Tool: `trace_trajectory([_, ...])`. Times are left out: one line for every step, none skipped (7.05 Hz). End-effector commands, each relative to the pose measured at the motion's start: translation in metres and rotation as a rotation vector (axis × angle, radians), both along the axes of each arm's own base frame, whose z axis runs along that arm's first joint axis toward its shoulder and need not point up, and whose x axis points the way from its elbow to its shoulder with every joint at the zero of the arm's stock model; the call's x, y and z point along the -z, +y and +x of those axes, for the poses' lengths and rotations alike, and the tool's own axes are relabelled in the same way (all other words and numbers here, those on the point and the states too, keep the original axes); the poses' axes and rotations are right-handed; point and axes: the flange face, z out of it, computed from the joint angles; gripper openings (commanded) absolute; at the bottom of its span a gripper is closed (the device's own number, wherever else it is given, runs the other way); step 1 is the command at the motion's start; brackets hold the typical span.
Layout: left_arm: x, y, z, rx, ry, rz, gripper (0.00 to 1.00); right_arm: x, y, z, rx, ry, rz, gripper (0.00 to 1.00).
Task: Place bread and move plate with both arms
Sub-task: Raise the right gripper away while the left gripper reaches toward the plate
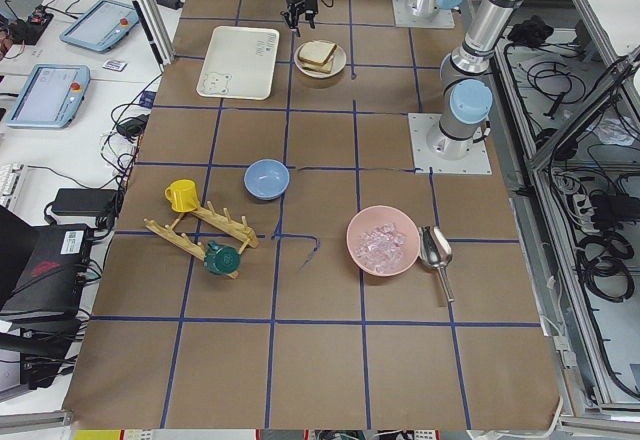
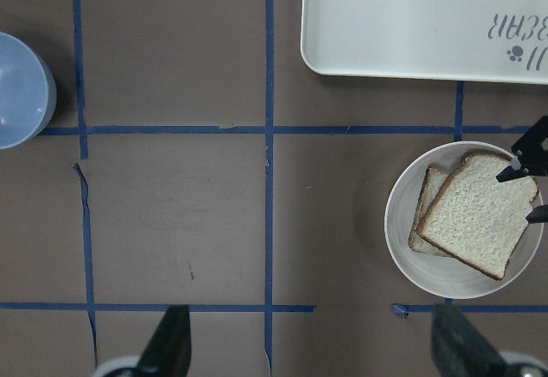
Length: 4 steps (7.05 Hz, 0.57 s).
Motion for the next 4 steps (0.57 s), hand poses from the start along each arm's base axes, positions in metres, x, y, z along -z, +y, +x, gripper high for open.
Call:
trace_trajectory([0.025,-0.014,-0.003,-0.014,0.012,0.045,1.00,-0.066,0.008,-0.033,-0.348,-0.006,-0.153,1.00])
trace_trajectory([0.049,-0.026,-0.005,-0.096,0.010,0.092,1.00,-0.087,0.011,-0.065,-0.396,-0.004,-0.128,1.00])
trace_trajectory([0.079,-0.034,-0.010,-0.176,0.003,0.138,1.00,-0.104,0.006,-0.086,-0.481,-0.018,-0.153,1.00])
trace_trajectory([0.115,-0.028,-0.025,-0.225,0.006,0.179,1.00,-0.118,0.007,-0.090,-0.621,-0.032,-0.189,1.00])
